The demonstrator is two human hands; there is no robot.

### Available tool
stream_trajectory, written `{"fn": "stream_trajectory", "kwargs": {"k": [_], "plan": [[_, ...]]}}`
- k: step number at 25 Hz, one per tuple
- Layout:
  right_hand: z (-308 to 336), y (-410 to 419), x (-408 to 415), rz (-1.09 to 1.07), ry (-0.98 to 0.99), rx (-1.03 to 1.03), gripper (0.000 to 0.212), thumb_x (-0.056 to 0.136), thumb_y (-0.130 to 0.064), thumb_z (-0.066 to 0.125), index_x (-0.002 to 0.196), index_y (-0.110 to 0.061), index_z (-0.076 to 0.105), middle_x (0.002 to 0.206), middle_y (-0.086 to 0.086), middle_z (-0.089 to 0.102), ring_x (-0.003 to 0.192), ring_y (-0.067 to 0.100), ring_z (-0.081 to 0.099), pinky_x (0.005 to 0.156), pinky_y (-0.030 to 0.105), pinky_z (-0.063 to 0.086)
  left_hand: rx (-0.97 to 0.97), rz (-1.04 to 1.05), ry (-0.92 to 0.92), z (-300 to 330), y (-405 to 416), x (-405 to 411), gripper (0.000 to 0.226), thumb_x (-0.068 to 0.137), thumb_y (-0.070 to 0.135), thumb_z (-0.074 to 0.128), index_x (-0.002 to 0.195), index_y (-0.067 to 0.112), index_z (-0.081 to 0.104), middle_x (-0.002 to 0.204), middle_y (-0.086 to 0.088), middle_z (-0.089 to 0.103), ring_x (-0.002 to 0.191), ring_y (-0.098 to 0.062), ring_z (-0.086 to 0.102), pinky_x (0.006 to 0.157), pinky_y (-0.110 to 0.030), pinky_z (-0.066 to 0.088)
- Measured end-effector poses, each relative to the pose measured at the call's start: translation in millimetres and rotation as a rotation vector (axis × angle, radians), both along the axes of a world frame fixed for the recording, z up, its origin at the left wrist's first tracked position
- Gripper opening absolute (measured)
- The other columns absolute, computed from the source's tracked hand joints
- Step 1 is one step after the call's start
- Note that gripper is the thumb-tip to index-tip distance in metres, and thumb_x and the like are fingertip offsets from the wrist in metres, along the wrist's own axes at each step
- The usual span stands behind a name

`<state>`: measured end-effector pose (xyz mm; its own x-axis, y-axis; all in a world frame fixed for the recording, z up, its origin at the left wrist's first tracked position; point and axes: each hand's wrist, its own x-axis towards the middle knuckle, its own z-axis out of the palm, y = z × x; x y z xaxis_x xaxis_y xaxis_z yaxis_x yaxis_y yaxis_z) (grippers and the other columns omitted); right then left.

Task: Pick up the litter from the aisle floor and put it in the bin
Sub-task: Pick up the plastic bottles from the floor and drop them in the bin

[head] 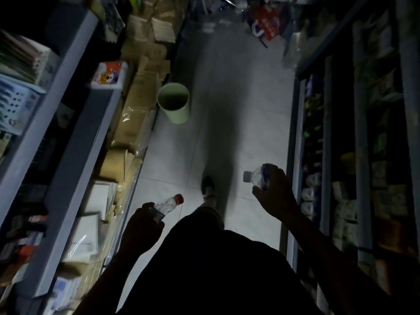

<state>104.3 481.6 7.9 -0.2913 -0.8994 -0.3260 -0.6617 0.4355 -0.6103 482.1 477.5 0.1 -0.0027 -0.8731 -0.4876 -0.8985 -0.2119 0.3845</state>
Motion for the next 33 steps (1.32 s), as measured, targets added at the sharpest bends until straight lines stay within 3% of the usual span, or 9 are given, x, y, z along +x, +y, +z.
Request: {"fn": "stream_trajectory", "kwargs": {"k": [6, 8, 10, 13, 17, 22, 26, 29, 33], "plan": [[0, -89, -49, -0.115, -0.025, 0.114, 0.067, 0.071, -0.032, 0.072, 0.133, -0.016, 0.055, 0.124, 0.007, 0.058, 0.113, 0.029, 0.06, 0.091, 0.037, 0.052, -0.05, -0.148, -0.004, 3, -175, -51, 0.059, 0.08, 0.021, 0.074, 0.134, 0.008, 0.052, 0.112, -0.012, 0.064, 0.099, -0.029, 0.063, 0.083, -0.037, 0.052], [-1, -111, -70, -0.15, -0.017, 0.155, 0.061, 0.074, -0.031, 0.072, 0.131, -0.016, 0.058, 0.123, 0.004, 0.059, 0.116, 0.031, 0.06, 0.089, 0.033, 0.047, -0.089, -0.177, -0.006, 7, -242, -76, 0.06, 0.08, 0.023, 0.074, 0.133, 0.01, 0.051, 0.112, -0.01, 0.063, 0.1, -0.029, 0.063, 0.085, -0.038, 0.051], [5, -126, -83, -0.233, -0.002, 0.158, 0.069, 0.081, -0.018, 0.08, 0.143, -0.01, 0.053, 0.137, 0.011, 0.055, 0.126, 0.03, 0.054, 0.097, 0.029, 0.037, -0.128, -0.202, 0.017, 17, -300, -104, 0.057, 0.081, 0.023, 0.074, 0.132, 0.012, 0.051, 0.11, -0.007, 0.062, 0.098, -0.027, 0.063, 0.084, -0.038, 0.053], [3, -160, -112, -0.297, -0.011, 0.174, 0.076, 0.08, -0.018, 0.079, 0.148, -0.011, 0.048, 0.14, 0.011, 0.052, 0.128, 0.029, 0.051, 0.101, 0.029, 0.034, -0.173, -0.245, 0.052, 17, -389, -149, 0.047, 0.083, 0.027, 0.07, 0.125, 0.012, 0.054, 0.103, 0.0, 0.059, 0.09, -0.017, 0.059, 0.074, -0.029, 0.047], [-21, -241, -164, -0.255, -0.074, 0.185, 0.071, 0.074, -0.033, 0.071, 0.14, -0.018, 0.051, 0.134, 0.003, 0.055, 0.119, 0.02, 0.057, 0.099, 0.038, 0.048, -0.138, -0.334, -0.047, -2, -474, -190, 0.043, 0.083, 0.038, 0.062, 0.117, 0.013, 0.061, 0.109, -0.001, 0.059, 0.094, -0.015, 0.055, 0.074, -0.023, 0.036], [-25, -393, -222, -0.05, -0.048, 0.227, 0.062, 0.072, -0.032, 0.074, 0.128, -0.012, 0.059, 0.119, 0.007, 0.063, 0.109, 0.026, 0.063, 0.088, 0.035, 0.051, -0.063, -0.096, -0.029, 8, -517, -225, 0.05, 0.079, 0.026, 0.069, 0.124, 0.012, 0.054, 0.107, -0.009, 0.062, 0.098, -0.03, 0.061, 0.078, -0.036, 0.047], [-9, -517, -222, 0.191, -0.053, 0.198, 0.075, 0.078, -0.018, 0.081, 0.146, -0.014, 0.049, 0.129, 0.007, 0.053, 0.112, 0.012, 0.05, 0.091, 0.024, 0.039, 0.0, 0.168, -0.014, 13, -526, -226, 0.054, 0.084, 0.025, 0.072, 0.133, 0.013, 0.053, 0.117, -0.01, 0.062, 0.108, -0.03, 0.061, 0.085, -0.037, 0.046], [-2, -595, -200, 0.359, -0.065, 0.215, 0.075, 0.084, -0.019, 0.08, 0.149, -0.017, 0.044, 0.133, 0.005, 0.049, 0.11, 0.013, 0.05, 0.09, 0.028, 0.042, 0.048, 0.359, -0.014, 12, -522, -211, 0.048, 0.084, 0.026, 0.07, 0.128, 0.015, 0.054, 0.112, -0.007, 0.062, 0.104, -0.029, 0.062, 0.082, -0.034, 0.046], [-4, -682, -151, 0.454, -0.121, 0.28, 0.082, 0.086, -0.019, 0.081, 0.154, -0.015, 0.035, 0.144, 0.006, 0.052, 0.127, 0.023, 0.056, 0.096, 0.029, 0.049, 0.036, 0.646, 0.025, 1, -533, -194, 0.046, 0.088, 0.017, 0.068, 0.129, 0.01, 0.048, 0.118, -0.006, 0.062, 0.1, -0.034, 0.067, 0.079, -0.039, 0.048]]}}
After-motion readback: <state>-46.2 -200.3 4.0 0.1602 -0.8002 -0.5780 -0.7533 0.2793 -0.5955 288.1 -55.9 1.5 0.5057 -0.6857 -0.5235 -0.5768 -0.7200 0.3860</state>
